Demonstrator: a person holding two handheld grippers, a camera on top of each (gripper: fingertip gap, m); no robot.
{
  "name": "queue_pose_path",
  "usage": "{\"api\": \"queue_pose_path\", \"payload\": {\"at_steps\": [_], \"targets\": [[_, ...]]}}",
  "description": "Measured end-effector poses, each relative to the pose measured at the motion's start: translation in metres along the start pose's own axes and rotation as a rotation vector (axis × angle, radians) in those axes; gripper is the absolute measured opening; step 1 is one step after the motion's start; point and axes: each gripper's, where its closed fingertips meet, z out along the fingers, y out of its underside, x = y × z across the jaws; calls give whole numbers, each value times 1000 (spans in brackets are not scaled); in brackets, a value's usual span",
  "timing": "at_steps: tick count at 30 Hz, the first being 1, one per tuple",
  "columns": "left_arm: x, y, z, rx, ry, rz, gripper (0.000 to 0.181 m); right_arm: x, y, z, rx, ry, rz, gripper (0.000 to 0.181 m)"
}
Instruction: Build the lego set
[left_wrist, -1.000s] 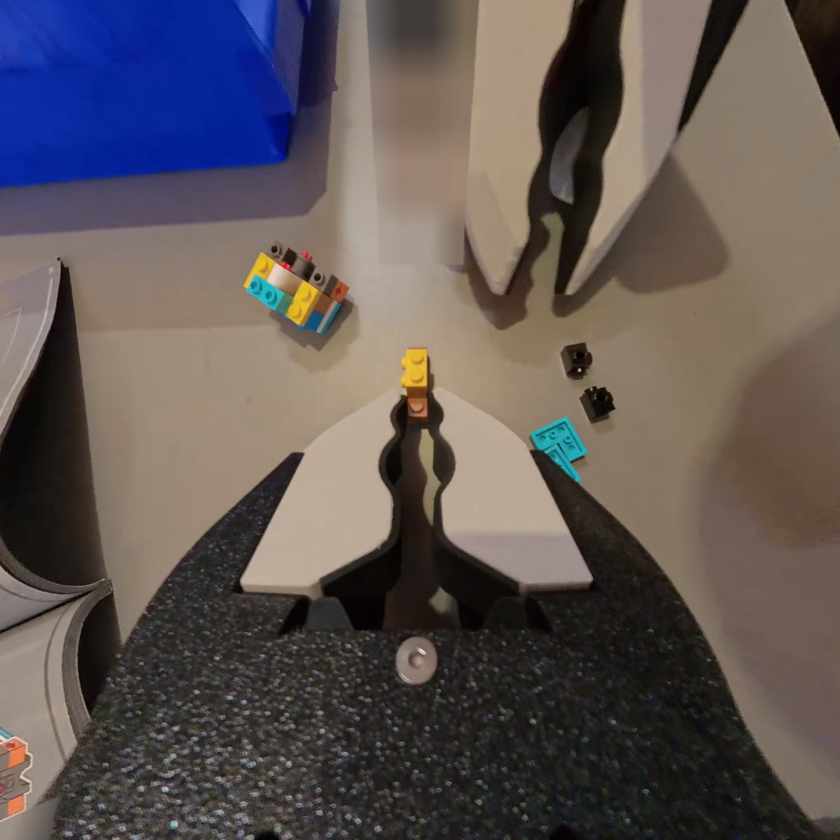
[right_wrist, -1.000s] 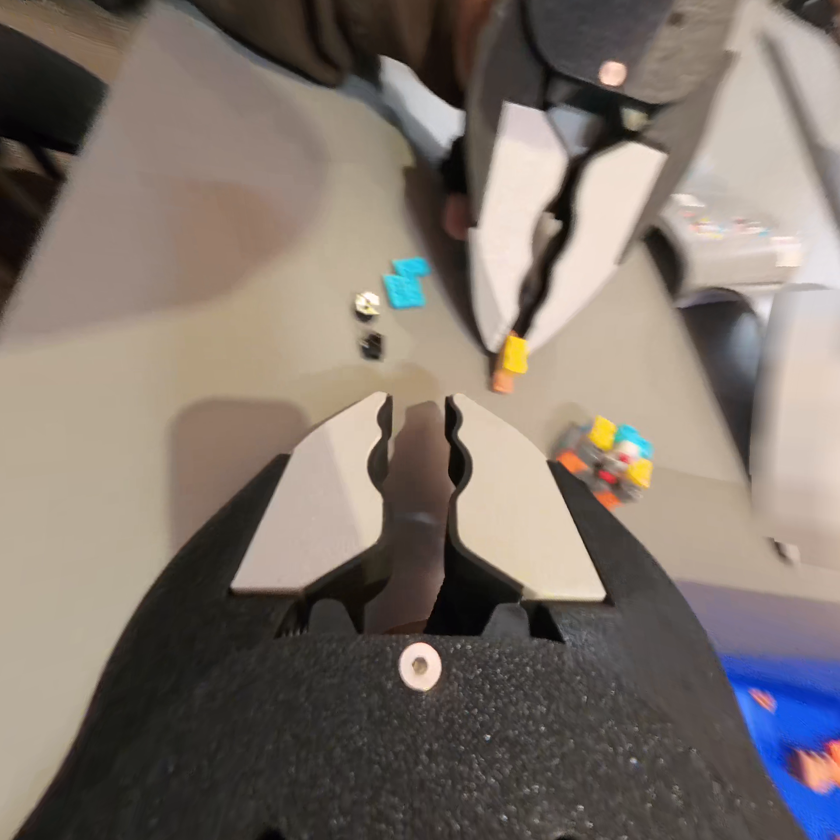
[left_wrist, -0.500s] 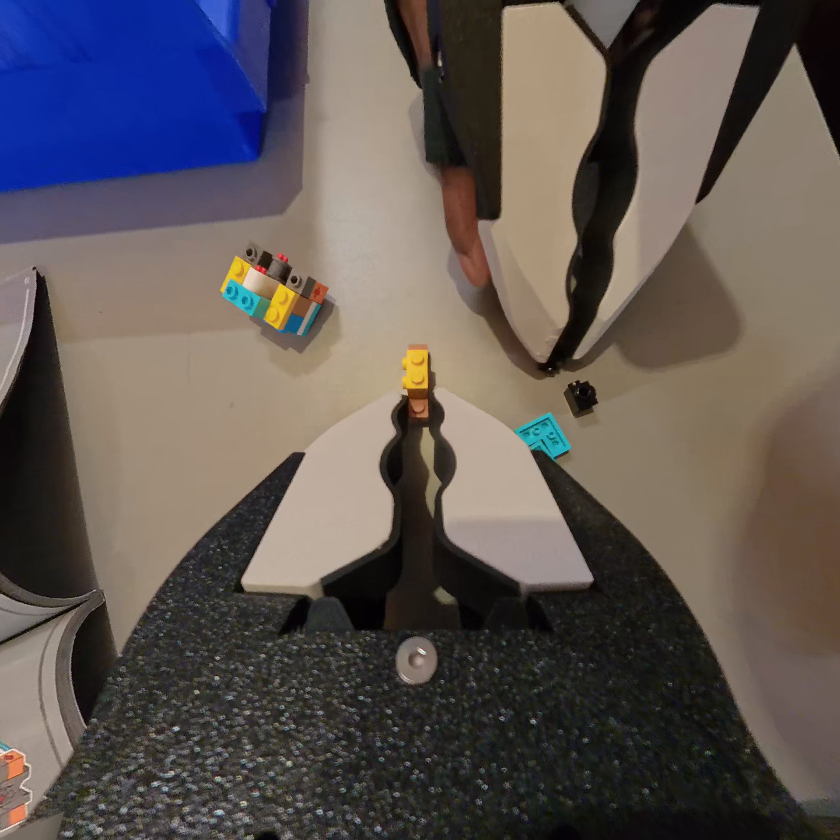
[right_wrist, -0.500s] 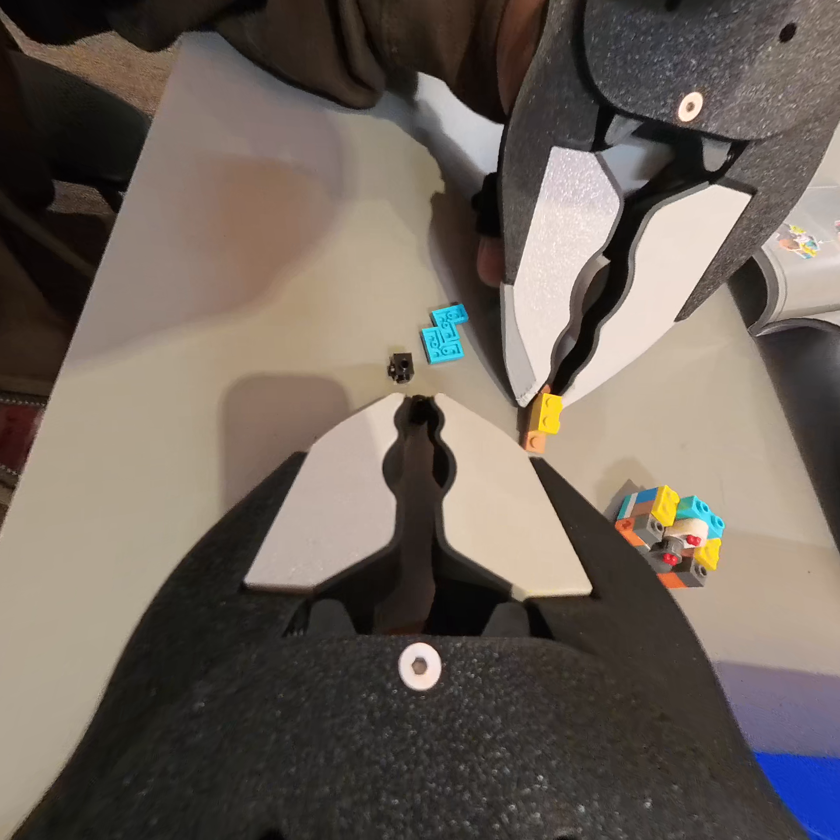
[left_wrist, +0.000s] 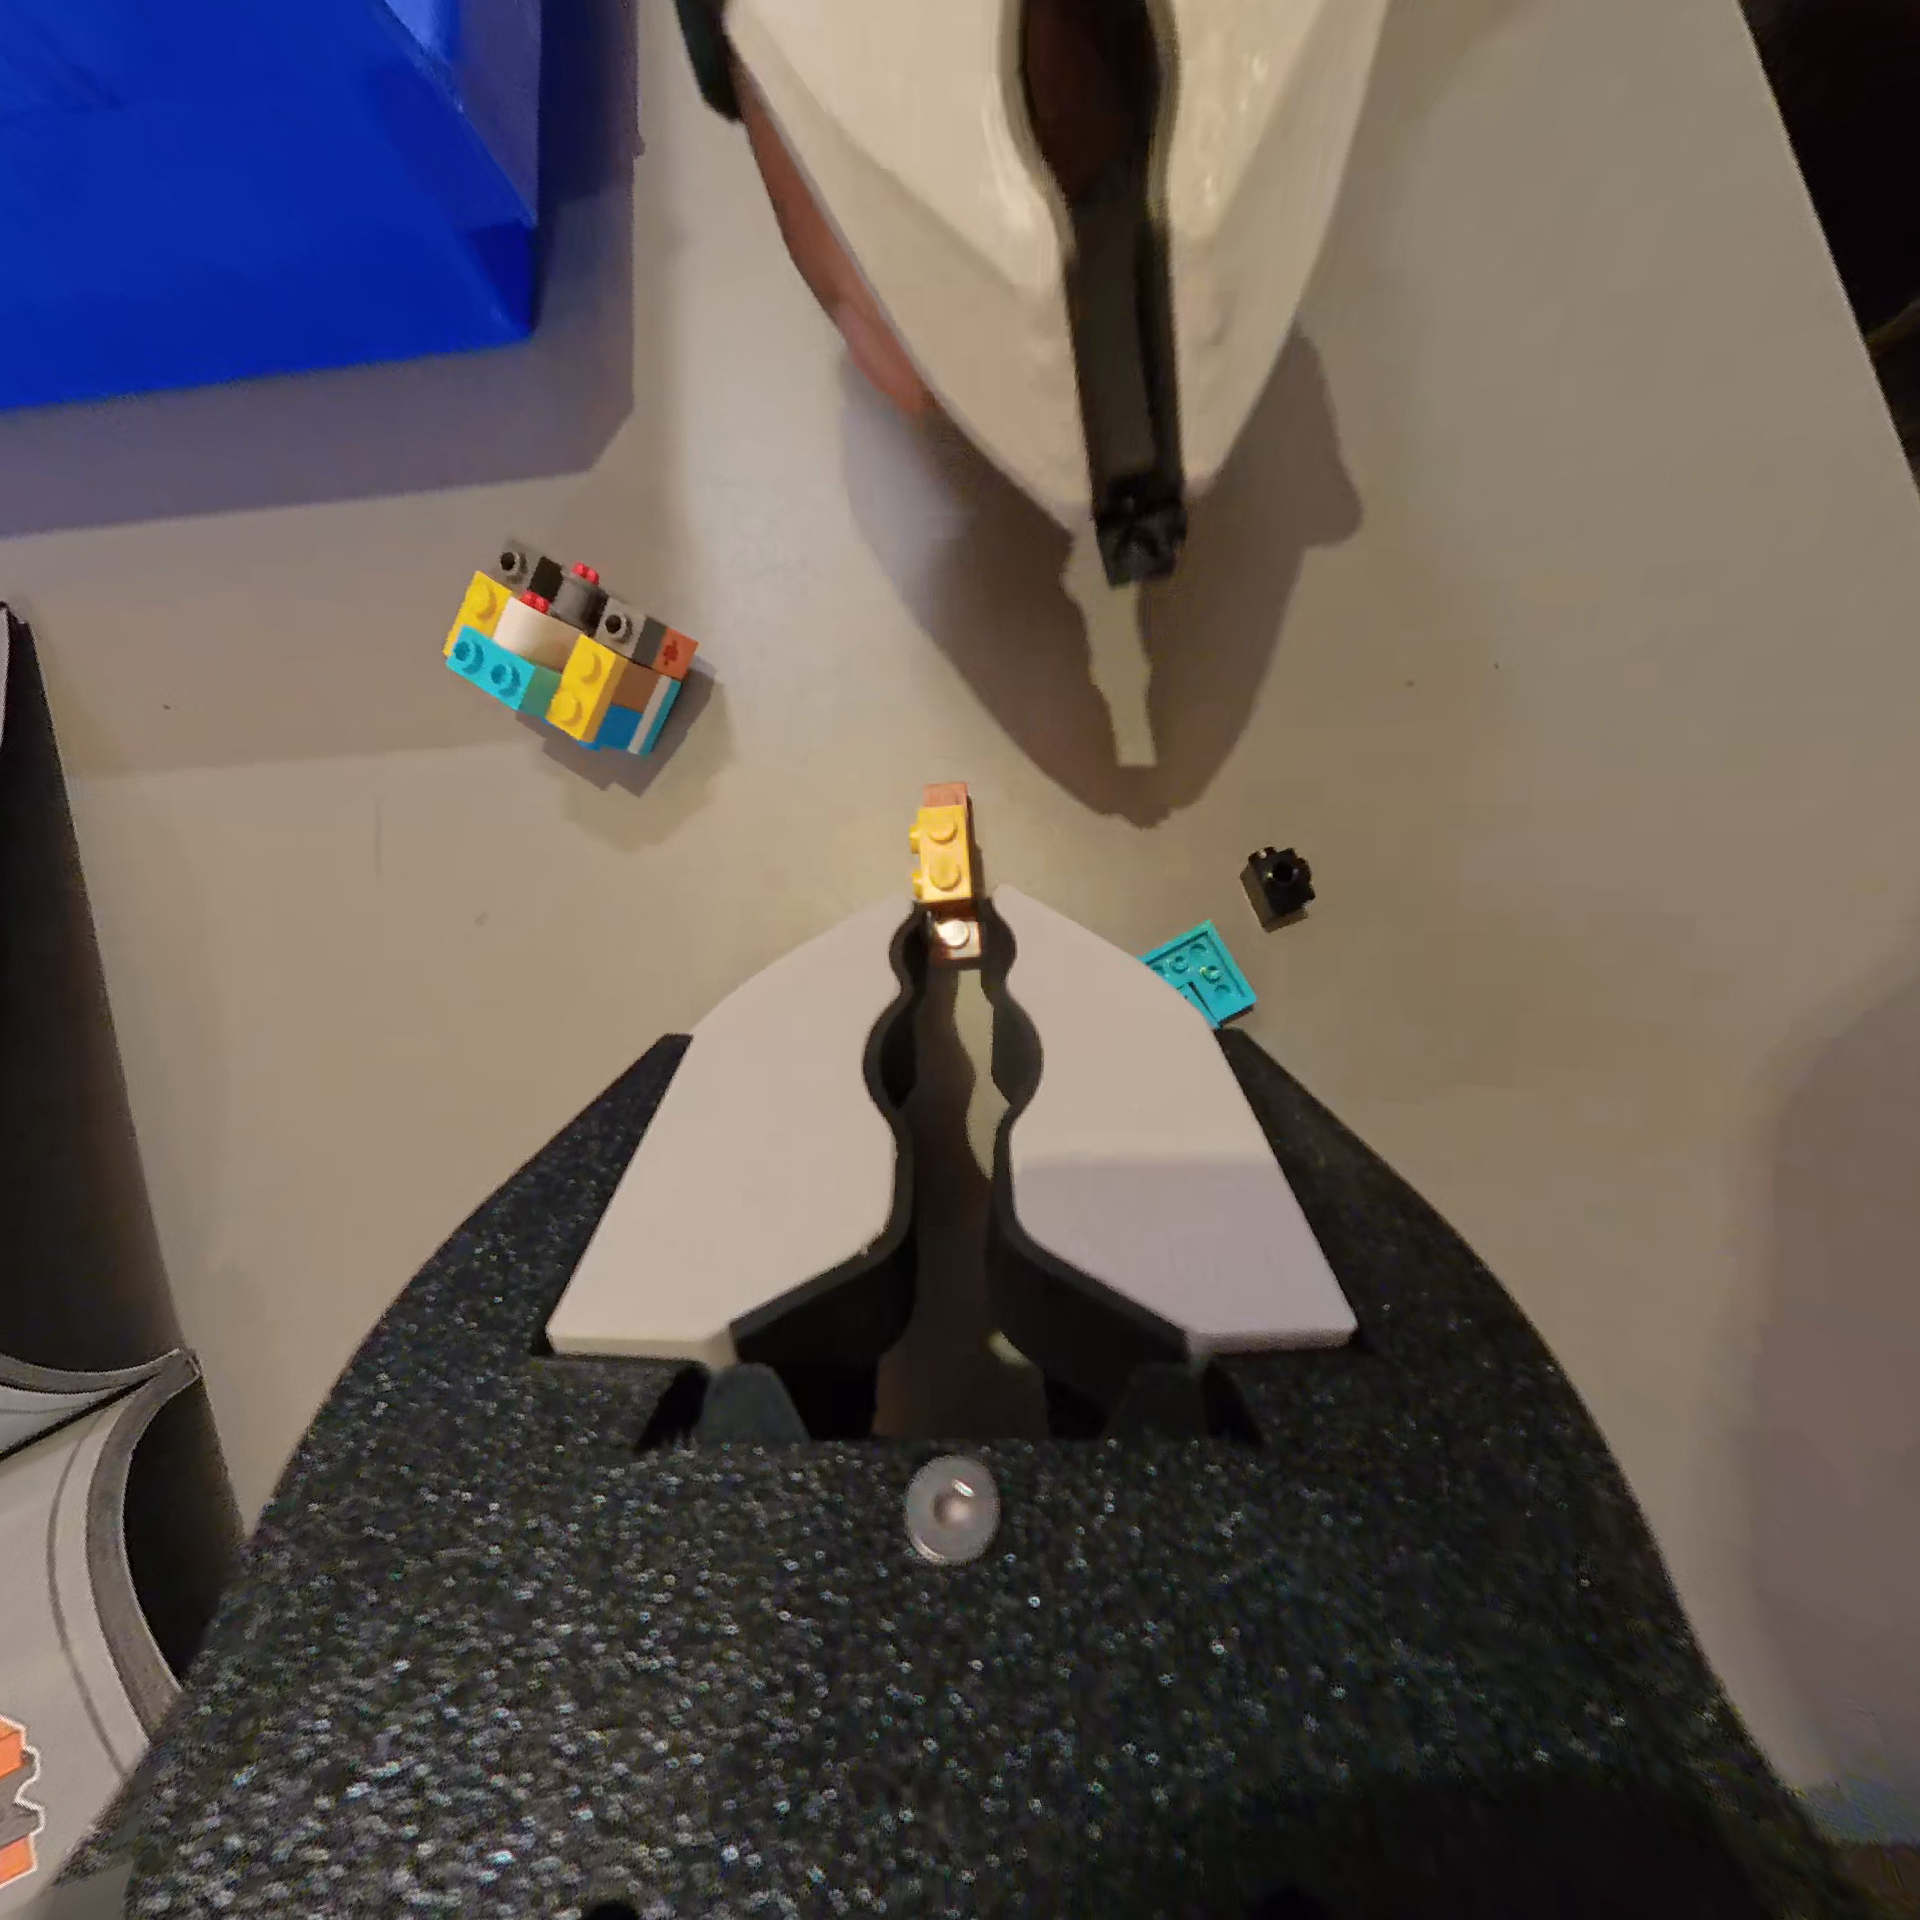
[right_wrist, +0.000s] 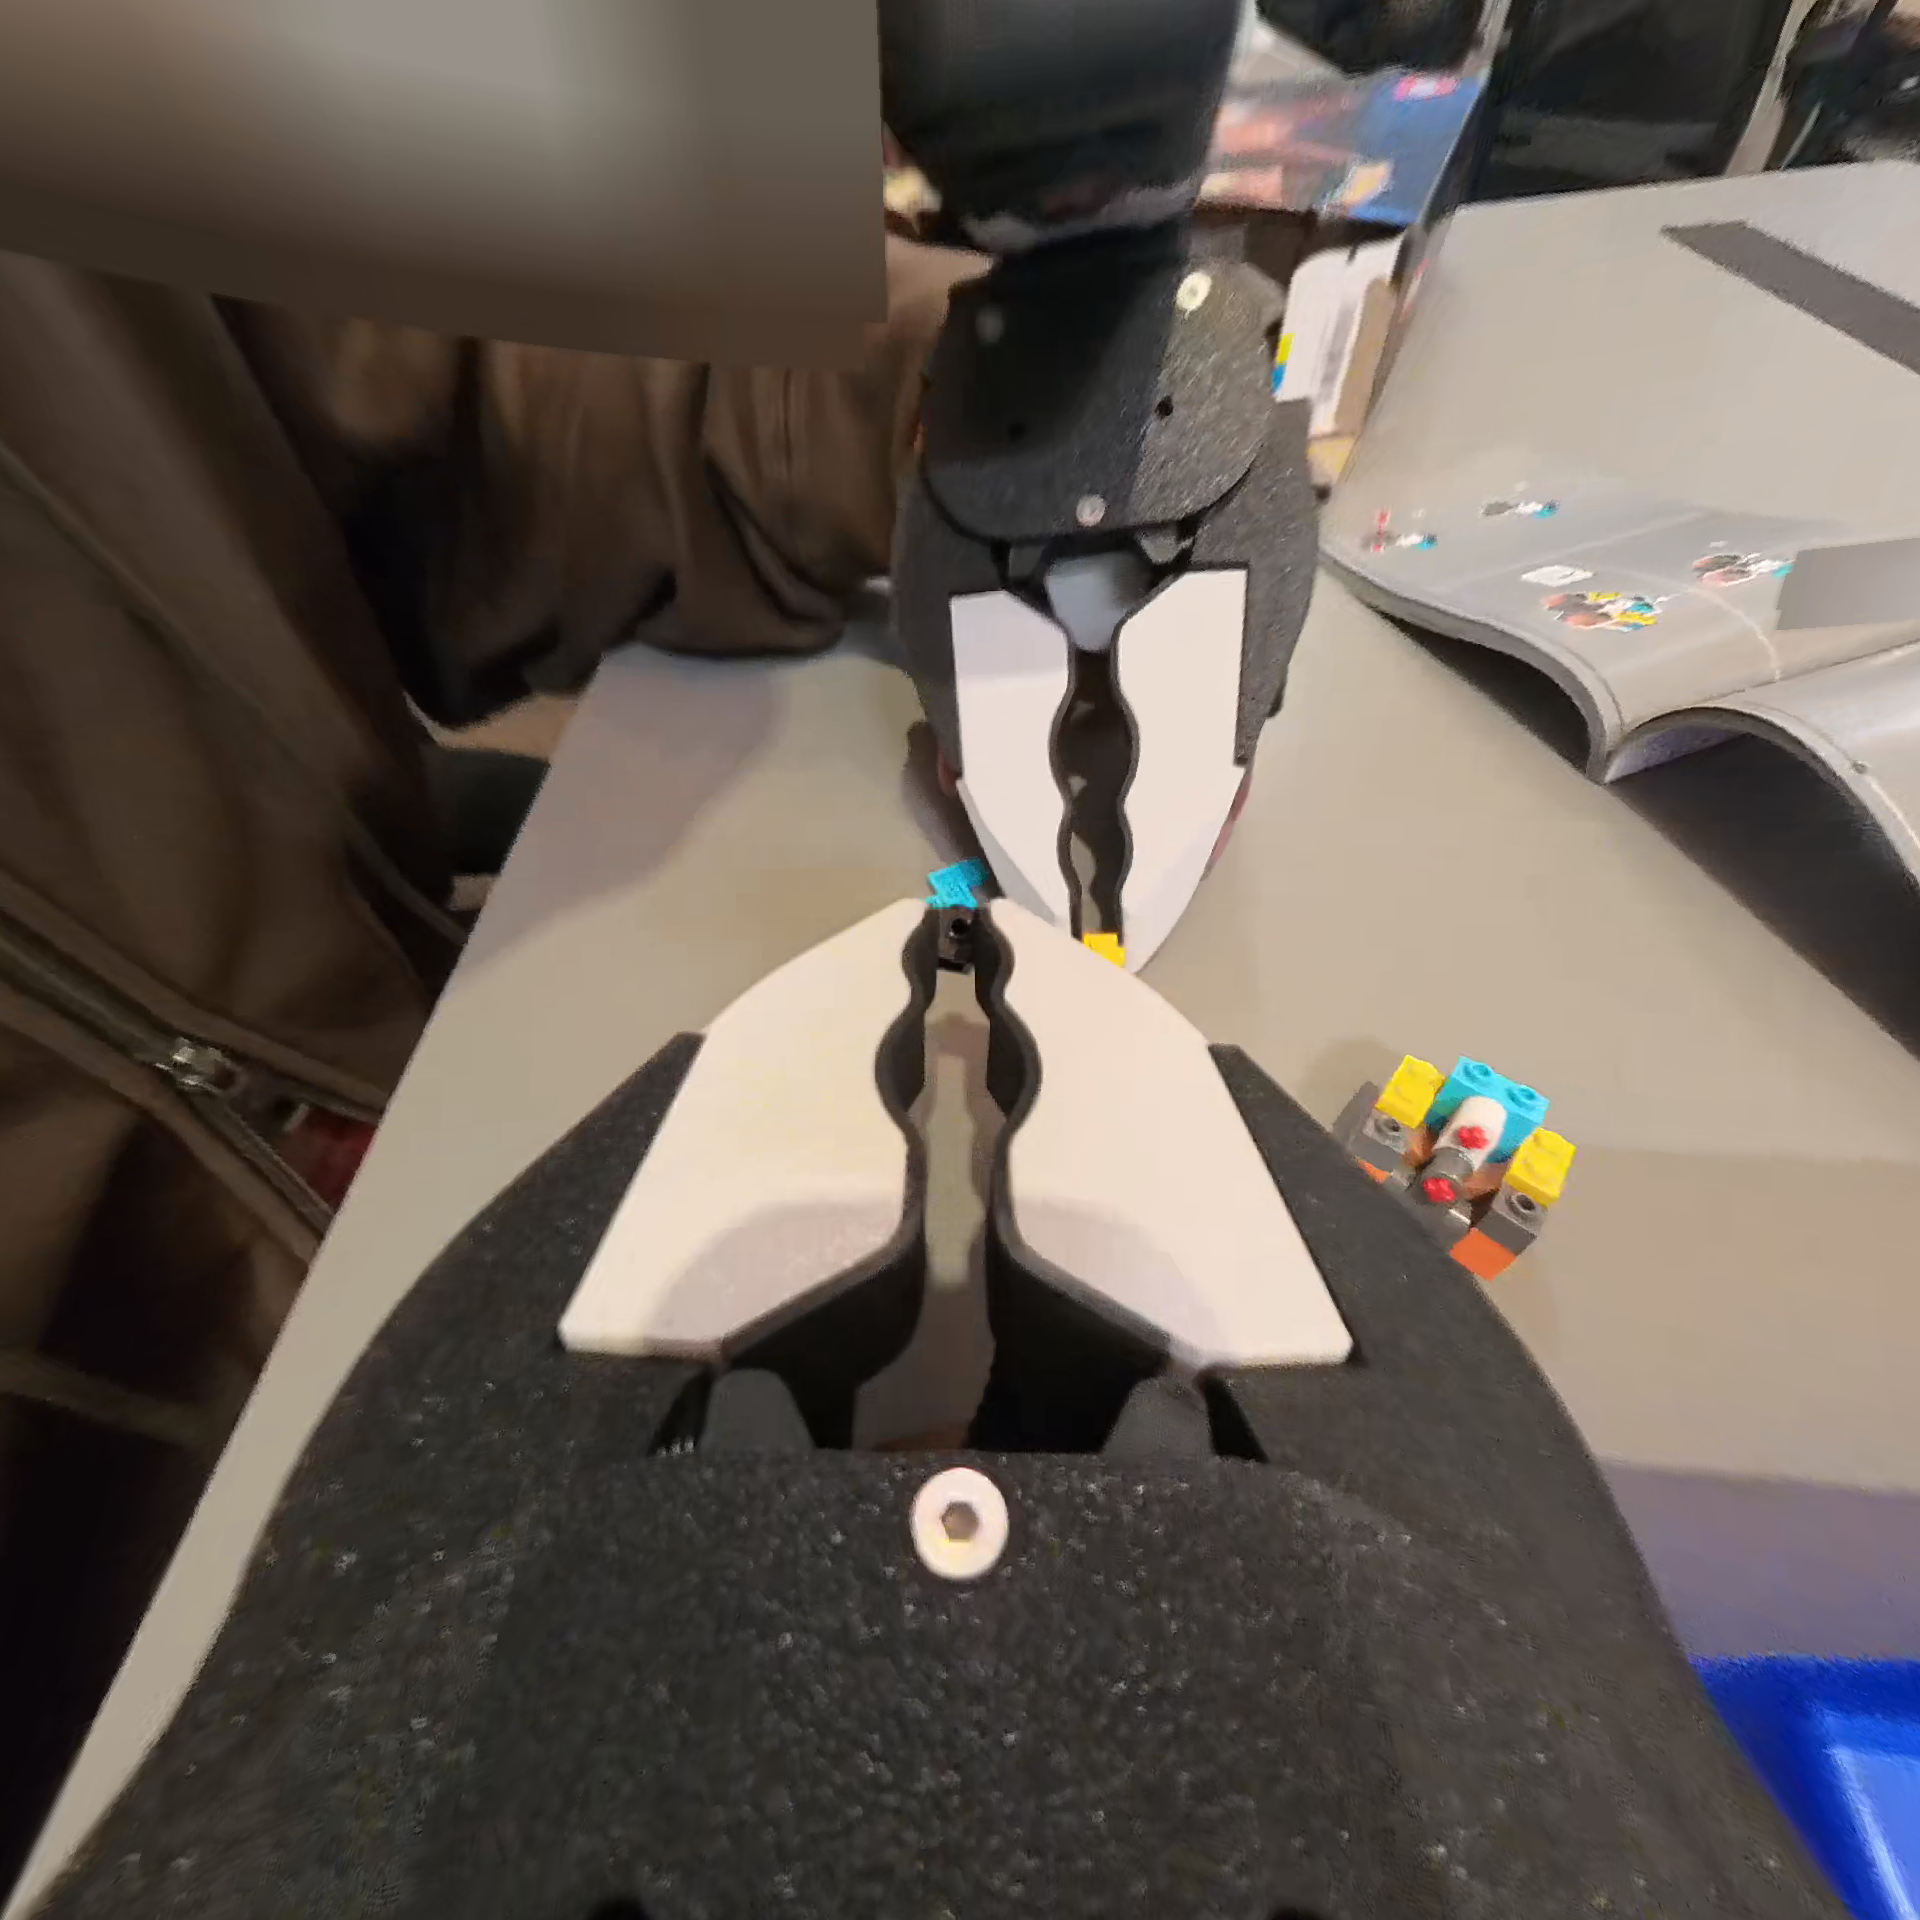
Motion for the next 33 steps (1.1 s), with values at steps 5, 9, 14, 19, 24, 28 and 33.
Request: {"api": "queue_pose_path", "payload": {"at_steps": [5,9,14,19,24,28,33], "targets": [[1,0,-1,-1,-1,1,11,3,-14,-11,108,-38,64,6],[1,0,-1,11,4,-5,13,3,-14,-11,111,-38,63,6],[0,0,-1,11,2,0,19,4,-14,-12,118,-31,56,6],[0,-1,-4,18,3,3,26,4,-17,-15,141,-37,66,6],[-3,-13,-15,93,-15,-3,27,6,-18,-17,156,-35,80,6],[-7,-28,-26,182,-49,7,27,7,-21,-21,182,-40,97,6],[-13,-48,-36,294,-112,30,27,10,-23,-24,207,-46,127,6]]}}
